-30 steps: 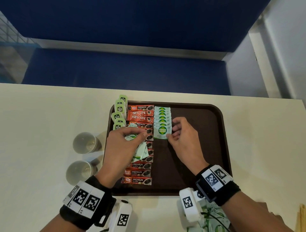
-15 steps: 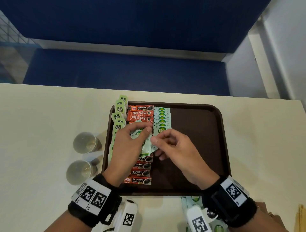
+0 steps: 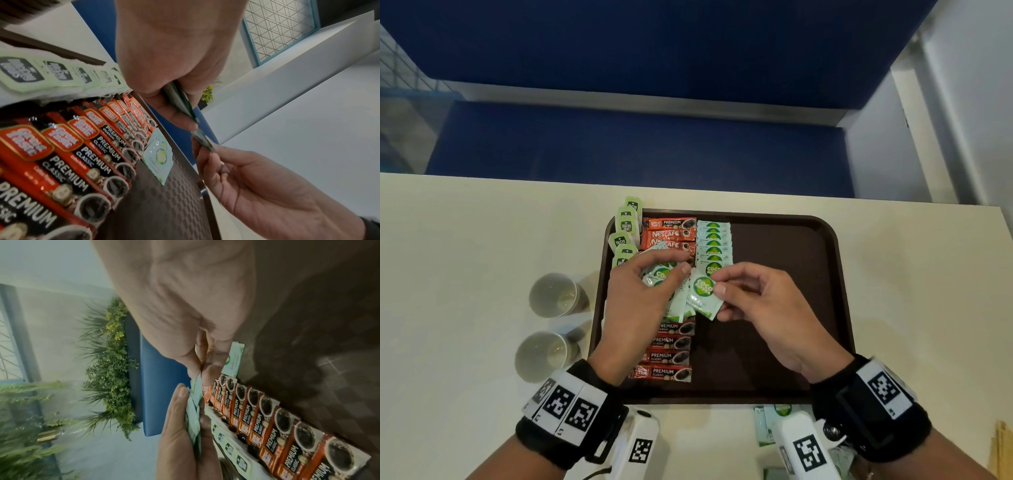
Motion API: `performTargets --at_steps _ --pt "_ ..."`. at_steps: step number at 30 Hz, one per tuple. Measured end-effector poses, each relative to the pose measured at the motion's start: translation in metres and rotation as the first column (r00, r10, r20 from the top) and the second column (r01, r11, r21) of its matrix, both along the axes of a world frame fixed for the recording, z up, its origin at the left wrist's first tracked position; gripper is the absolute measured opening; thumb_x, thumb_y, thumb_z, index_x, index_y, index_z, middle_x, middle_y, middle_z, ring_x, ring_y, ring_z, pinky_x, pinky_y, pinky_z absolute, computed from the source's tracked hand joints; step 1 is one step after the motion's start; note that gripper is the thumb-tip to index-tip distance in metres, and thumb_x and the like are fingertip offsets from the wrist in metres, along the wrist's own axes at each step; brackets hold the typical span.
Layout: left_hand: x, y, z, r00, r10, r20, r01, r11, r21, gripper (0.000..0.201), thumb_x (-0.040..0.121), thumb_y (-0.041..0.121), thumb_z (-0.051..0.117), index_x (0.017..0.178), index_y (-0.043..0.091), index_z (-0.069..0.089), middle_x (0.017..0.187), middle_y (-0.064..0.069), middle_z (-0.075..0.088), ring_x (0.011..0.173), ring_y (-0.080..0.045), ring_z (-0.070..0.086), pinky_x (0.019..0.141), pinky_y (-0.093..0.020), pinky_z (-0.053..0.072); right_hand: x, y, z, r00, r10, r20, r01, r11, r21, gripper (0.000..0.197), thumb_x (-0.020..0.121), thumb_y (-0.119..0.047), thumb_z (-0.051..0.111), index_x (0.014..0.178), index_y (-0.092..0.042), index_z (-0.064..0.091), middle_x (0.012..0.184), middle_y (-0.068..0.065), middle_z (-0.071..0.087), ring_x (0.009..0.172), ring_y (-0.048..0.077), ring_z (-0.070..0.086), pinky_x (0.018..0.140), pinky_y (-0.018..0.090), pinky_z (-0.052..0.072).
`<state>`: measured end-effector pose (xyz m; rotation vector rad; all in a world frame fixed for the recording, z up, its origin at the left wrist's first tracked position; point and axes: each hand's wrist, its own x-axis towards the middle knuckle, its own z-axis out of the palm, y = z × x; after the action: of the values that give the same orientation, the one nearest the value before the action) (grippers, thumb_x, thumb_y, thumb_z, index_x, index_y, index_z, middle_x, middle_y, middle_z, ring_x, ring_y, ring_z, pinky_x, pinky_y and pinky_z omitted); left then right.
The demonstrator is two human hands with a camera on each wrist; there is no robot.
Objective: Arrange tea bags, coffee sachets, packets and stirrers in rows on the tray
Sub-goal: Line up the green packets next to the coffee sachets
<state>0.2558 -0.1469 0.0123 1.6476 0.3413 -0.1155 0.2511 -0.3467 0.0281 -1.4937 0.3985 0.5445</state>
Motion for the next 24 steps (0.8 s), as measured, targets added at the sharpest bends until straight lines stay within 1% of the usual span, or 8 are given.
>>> performTargets --at_steps 3,6,9,12,14,19,22,24 --pt "0.001 0.007 0.001 0.998 -0.014 -0.067 0.015 1.0 0.008 0.013 0.089 0.02 0.088 0.098 0.03 0.087 0.107 0.011 0.083 0.106 -0.012 0.078 0.098 -0.047 0.063 0.001 -0.007 -0.005 0.993 -0.118 0.029 0.118 0.993 -0.016 0.015 0.1 -0.008 0.073 0.112 -0.014 0.08 0.11 0.008 0.081 0.083 0.017 0.07 0.076 0.028 0.061" --pt "0.001 0.007 0.007 0.973 -0.142 -0.184 0.138 0.99 -0.031 0.012 0.085 0.025 0.09 0.097 0.026 0.088 0.1 0.011 0.084 0.097 -0.008 0.079 0.092 -0.036 0.064 -0.001 -0.007 -0.008 0.981 -0.192 -0.001 0.192 0.98 0.044 0.017 0.1 -0.008 0.072 0.116 -0.011 0.078 0.11 0.009 0.081 0.084 0.017 0.073 0.079 0.028 0.062" --pt "-0.002 0.001 0.006 0.949 -0.213 -0.233 0.218 0.976 -0.005 0.015 0.082 0.032 0.092 0.095 0.027 0.087 0.093 0.012 0.084 0.087 -0.007 0.08 0.079 -0.024 0.062 -0.001 -0.007 -0.01 0.989 -0.143 0.031 0.143 0.99 0.015 0.016 0.101 -0.009 0.072 0.116 -0.011 0.078 0.111 0.009 0.08 0.087 0.021 0.074 0.081 0.03 0.063" --pt "-0.005 -0.002 0.002 0.952 -0.177 -0.25 0.191 0.981 0.035 0.016 0.082 0.033 0.093 0.095 0.026 0.086 0.091 0.011 0.084 0.085 -0.009 0.08 0.069 -0.019 0.058 -0.001 -0.009 -0.009 0.991 0.003 0.136 0.017 0.989 -0.144 0.018 0.103 -0.011 0.07 0.115 -0.02 0.08 0.113 -0.003 0.081 0.102 0.016 0.077 0.081 0.027 0.063" --pt "-0.007 -0.003 -0.002 0.949 -0.181 -0.258 0.2 0.979 0.049 0.015 0.083 0.034 0.093 0.093 0.025 0.086 0.095 0.009 0.083 0.089 -0.01 0.079 0.073 -0.024 0.06 -0.002 -0.011 -0.01 0.987 0.031 0.155 -0.005 0.986 -0.166 0.02 0.103 -0.013 0.07 0.116 -0.023 0.08 0.114 -0.006 0.08 0.107 0.012 0.076 0.082 0.025 0.062" --pt "-0.011 -0.004 -0.005 0.958 -0.128 -0.257 0.14 0.99 0.029 0.012 0.083 0.032 0.093 0.092 0.026 0.086 0.096 0.013 0.083 0.093 -0.007 0.079 0.079 -0.026 0.062 -0.011 -0.011 -0.016 0.998 -0.064 -0.01 0.064 0.997 0.031 0.028 0.097 -0.01 0.076 0.124 -0.016 0.074 0.113 0.005 0.081 0.108 0.019 0.076 0.091 0.032 0.064" --pt "-0.013 0.001 -0.005 0.966 -0.122 -0.227 0.149 0.983 0.108 0.014 0.082 0.033 0.093 0.094 0.03 0.087 0.101 0.017 0.081 0.098 0.0 0.075 0.083 -0.02 0.059 -0.009 -0.015 -0.025 0.998 -0.037 0.048 0.042 0.994 -0.099 0.02 0.096 -0.008 0.078 0.115 -0.013 0.073 0.105 0.003 0.081 0.102 0.021 0.077 0.081 0.027 0.063" --pt "-0.013 0.005 -0.006 0.974 -0.09 -0.21 0.118 0.985 0.123 0.014 0.083 0.032 0.093 0.096 0.033 0.088 0.106 0.016 0.08 0.102 0.003 0.072 0.094 -0.026 0.059 -0.004 -0.02 -0.035 0.995 -0.02 0.099 0.042 0.974 -0.221 0.019 0.094 -0.007 0.079 0.109 -0.014 0.071 0.098 0.005 0.081 0.096 0.023 0.077 0.079 0.029 0.063"
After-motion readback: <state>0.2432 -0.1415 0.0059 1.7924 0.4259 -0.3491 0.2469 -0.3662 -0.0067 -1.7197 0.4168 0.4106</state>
